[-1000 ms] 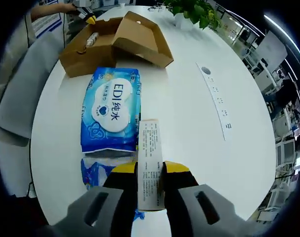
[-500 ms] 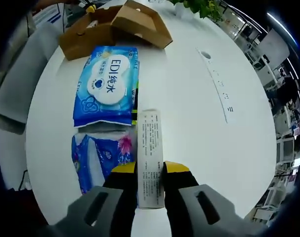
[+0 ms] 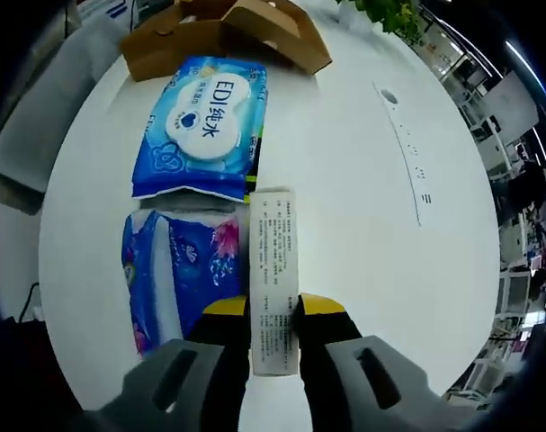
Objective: Operate the shoe box by opening the lid, removing the specified soft item, and placing it in the target area until the item is outside and the box remains undamaged.
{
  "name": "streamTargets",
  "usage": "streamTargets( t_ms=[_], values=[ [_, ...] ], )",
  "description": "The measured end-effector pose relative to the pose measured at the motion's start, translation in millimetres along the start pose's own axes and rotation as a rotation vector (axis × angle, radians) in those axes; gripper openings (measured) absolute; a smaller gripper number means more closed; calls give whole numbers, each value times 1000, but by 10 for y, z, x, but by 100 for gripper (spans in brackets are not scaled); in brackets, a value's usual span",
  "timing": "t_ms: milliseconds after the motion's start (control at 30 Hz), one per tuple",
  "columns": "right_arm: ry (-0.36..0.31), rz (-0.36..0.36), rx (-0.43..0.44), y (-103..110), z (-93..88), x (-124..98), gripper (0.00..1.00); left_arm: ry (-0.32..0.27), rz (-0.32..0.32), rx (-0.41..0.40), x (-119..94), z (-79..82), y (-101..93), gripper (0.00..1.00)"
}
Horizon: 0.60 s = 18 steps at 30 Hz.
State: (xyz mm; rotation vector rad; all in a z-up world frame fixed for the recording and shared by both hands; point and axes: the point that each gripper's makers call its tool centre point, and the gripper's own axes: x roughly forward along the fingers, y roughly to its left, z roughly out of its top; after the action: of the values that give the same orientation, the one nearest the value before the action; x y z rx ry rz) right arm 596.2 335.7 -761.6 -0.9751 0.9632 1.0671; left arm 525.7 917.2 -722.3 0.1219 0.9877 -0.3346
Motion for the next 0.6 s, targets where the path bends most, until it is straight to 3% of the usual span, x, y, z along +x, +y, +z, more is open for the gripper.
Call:
streamTargets(
  t_ms=[600],
  values=[
    [23,9,-10,-19,-38,-5,17,0,-4,21,-3,4,-9,2]
  ],
)
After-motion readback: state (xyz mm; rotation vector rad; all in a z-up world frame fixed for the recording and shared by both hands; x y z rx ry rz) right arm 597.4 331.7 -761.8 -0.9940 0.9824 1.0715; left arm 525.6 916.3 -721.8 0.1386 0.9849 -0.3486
